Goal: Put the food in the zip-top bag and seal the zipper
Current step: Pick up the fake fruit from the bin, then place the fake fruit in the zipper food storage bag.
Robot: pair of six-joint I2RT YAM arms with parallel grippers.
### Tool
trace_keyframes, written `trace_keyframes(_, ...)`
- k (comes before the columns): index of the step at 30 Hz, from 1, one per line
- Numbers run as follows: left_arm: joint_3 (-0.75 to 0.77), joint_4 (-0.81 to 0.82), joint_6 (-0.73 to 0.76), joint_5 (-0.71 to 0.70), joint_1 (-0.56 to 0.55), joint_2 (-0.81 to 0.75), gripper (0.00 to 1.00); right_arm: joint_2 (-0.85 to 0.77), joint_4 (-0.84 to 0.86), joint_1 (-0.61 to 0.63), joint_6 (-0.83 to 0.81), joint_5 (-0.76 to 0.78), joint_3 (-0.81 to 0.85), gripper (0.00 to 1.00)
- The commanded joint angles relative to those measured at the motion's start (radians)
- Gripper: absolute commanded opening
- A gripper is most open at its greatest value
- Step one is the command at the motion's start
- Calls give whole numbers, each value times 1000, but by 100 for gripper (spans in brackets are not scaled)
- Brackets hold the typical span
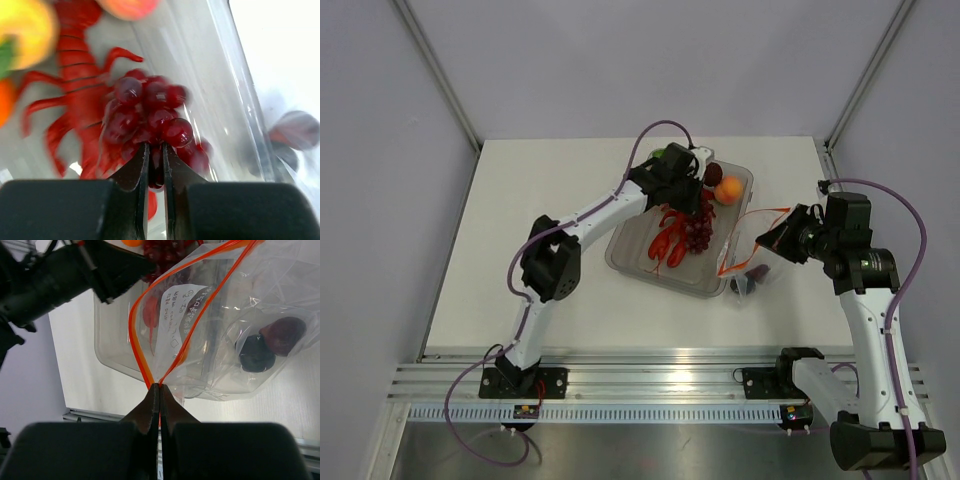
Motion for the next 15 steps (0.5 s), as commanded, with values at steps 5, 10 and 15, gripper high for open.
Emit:
trace_keyframes(5, -76, 87, -21, 47, 42, -248, 0, 2, 77, 4, 0, -17, -27, 0)
trace_keyframes(10, -124, 137, -27, 91, 45, -400, 0, 14, 107, 4, 10, -27, -49, 0)
trace_keyframes(15, -160, 173, -45, 156, 45, -517, 0, 37, 130, 4, 16, -47, -59, 0)
